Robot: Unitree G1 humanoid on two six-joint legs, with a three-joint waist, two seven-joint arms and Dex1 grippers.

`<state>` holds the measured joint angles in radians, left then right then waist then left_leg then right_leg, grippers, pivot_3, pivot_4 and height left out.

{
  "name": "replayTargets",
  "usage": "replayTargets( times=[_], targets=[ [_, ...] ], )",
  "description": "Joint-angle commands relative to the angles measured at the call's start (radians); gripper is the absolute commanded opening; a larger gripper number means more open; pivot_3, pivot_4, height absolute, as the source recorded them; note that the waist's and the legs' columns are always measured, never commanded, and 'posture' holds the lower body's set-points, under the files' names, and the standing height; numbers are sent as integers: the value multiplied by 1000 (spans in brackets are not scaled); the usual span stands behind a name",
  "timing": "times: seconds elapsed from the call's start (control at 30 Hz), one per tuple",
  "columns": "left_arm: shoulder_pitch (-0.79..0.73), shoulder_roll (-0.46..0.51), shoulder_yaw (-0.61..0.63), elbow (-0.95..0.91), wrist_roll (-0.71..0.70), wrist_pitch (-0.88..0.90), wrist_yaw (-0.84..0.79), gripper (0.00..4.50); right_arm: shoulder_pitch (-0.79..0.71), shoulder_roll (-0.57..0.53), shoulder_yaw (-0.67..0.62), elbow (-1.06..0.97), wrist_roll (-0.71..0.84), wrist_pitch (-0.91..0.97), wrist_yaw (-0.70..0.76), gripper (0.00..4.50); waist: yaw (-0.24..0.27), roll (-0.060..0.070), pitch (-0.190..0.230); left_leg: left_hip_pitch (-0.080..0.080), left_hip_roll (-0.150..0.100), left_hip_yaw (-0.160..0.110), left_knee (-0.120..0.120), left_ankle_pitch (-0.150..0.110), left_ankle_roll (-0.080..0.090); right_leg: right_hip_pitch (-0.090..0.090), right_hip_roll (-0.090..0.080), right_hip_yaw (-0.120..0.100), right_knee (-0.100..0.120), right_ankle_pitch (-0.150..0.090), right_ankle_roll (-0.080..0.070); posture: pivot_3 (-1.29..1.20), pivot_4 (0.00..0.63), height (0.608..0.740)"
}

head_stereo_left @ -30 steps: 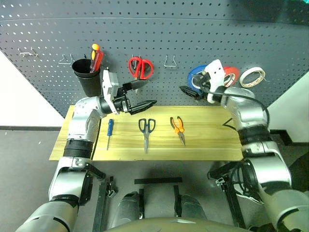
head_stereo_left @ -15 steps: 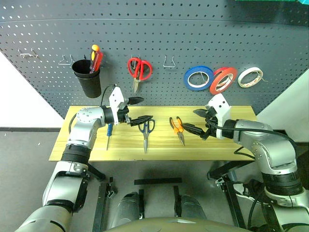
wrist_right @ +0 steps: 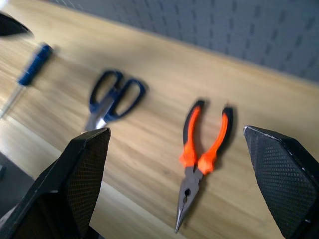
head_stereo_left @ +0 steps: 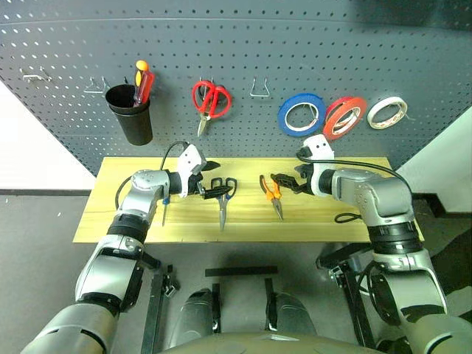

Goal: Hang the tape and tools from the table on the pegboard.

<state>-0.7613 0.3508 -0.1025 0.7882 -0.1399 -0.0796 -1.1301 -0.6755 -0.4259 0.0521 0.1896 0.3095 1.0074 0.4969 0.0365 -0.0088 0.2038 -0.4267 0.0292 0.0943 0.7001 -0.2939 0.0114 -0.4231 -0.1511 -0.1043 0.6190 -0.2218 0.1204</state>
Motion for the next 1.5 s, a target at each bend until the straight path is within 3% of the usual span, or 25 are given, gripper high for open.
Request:
replayTargets(
  times=[0.03,0.27,0.63,1.07,1.4,1.5],
  targets=[
    [-16,-1,23,-18,-36,-11,-54,4500,-57,18,11,87,-35,-71,1,4483,0,1,22,-1,0,0,0,0,0,-2,0,0,1,0,0,106,330,711],
    [36,45,58,-120,-103,33,-147,4500,-133,26,17,223,-71,-137,31,4483,1,1,107,-3,1,6,0,0,0,-12,-2,0,11,0,-1,136,398,711],
    [156,108,68,-269,-111,93,-133,4500,-213,63,8,413,-124,-232,38,4483,3,3,170,-9,1,10,0,0,0,-20,-3,0,12,-1,-1,185,450,711],
    [222,123,76,-370,-144,149,-131,4500,-269,91,61,573,-211,-296,53,4483,3,4,191,-11,2,11,-1,0,-1,-22,-3,-1,12,-1,-1,204,454,711],
    [230,123,69,-390,-148,149,-125,4500,-257,105,142,512,-281,-225,91,4483,3,4,191,-11,2,11,-1,1,-2,-22,-3,-1,12,-1,-1,203,445,711],
    [227,120,65,-389,-144,149,-122,4500,-264,110,150,527,-299,-196,78,3922,3,4,191,-11,2,12,-1,1,-2,-22,-3,-1,12,-1,-1,200,440,711]
  ],
)
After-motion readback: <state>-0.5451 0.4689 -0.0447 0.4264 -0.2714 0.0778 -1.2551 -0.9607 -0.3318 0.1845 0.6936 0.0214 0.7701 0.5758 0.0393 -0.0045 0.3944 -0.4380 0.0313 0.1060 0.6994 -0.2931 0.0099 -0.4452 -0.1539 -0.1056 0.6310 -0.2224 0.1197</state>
